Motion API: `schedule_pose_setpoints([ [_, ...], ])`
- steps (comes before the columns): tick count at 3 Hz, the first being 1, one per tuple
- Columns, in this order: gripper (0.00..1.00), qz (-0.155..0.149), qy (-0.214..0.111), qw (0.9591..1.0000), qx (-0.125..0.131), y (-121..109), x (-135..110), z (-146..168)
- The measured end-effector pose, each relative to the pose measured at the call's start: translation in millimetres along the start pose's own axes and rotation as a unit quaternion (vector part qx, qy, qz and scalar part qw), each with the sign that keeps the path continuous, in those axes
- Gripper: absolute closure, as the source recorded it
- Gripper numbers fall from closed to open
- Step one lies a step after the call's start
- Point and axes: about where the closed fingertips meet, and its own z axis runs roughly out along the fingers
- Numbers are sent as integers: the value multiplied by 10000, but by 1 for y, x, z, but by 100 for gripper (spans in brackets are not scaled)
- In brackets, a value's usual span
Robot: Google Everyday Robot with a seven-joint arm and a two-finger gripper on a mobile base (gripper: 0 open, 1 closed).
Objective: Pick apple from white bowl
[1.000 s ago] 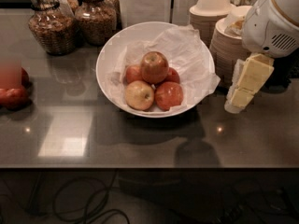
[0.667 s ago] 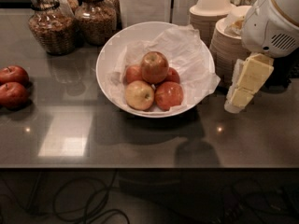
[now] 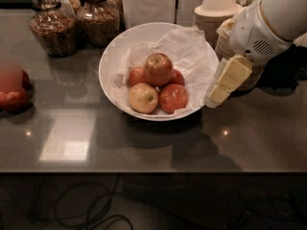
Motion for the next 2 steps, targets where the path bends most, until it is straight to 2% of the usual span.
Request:
schedule_pose_setpoints([
  [1,0,250,-453,9986,73,-12,-5,14],
  [2,0,317,-952,9949,-37,-18,-15,30],
])
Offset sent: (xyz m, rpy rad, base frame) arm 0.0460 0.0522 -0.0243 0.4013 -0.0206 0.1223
